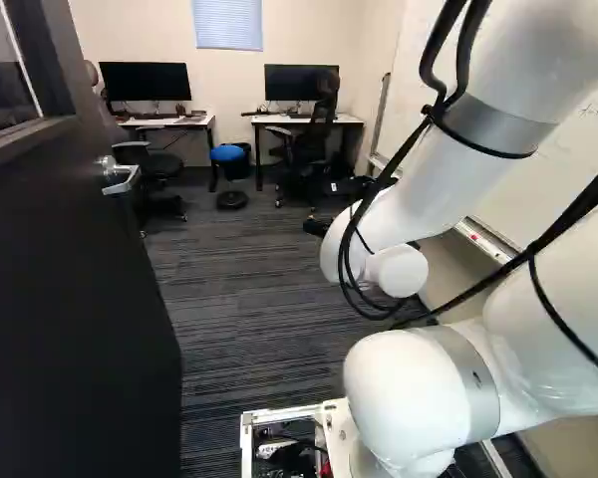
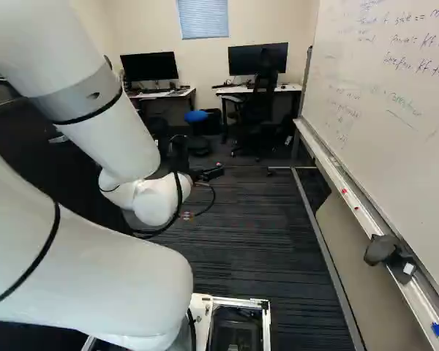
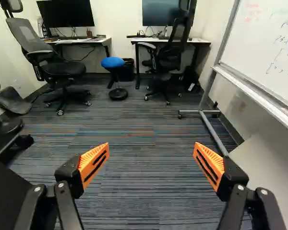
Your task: Open the door and move inside
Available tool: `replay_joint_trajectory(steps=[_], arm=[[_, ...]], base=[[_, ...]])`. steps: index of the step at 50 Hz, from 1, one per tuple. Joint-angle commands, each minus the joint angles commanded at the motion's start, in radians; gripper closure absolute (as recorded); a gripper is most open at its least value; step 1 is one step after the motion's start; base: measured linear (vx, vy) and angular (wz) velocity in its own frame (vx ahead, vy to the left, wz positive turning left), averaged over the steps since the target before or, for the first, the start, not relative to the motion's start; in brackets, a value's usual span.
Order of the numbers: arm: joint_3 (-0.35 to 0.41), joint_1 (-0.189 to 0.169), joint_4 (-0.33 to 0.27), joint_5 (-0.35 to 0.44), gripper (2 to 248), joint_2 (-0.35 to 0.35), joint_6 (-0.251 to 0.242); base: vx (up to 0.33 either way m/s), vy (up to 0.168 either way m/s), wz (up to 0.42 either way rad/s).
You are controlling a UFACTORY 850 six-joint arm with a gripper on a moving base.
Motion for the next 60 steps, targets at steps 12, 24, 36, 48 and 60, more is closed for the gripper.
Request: replay_joint_trajectory(steps=[12, 24, 36, 48, 60], arm=[[0.000, 0.000, 0.000, 0.000, 3, 0.000, 0.000], [0.000, 0.000, 0.000, 0.000, 3, 0.000, 0.000], [0.000, 0.000, 0.000, 0.000, 3, 0.000, 0.000], [0.000, 0.000, 0.000, 0.000, 3, 0.000, 0.000], [0.000, 0.000, 0.000, 0.000, 3, 0.000, 0.000]], base=[[0.211, -0.003, -0.024], [0.225, -0.001, -0.025], [0.233, 0.000, -0.023], [0.232, 0.002, -0.022], [0.235, 0.002, -0.015]])
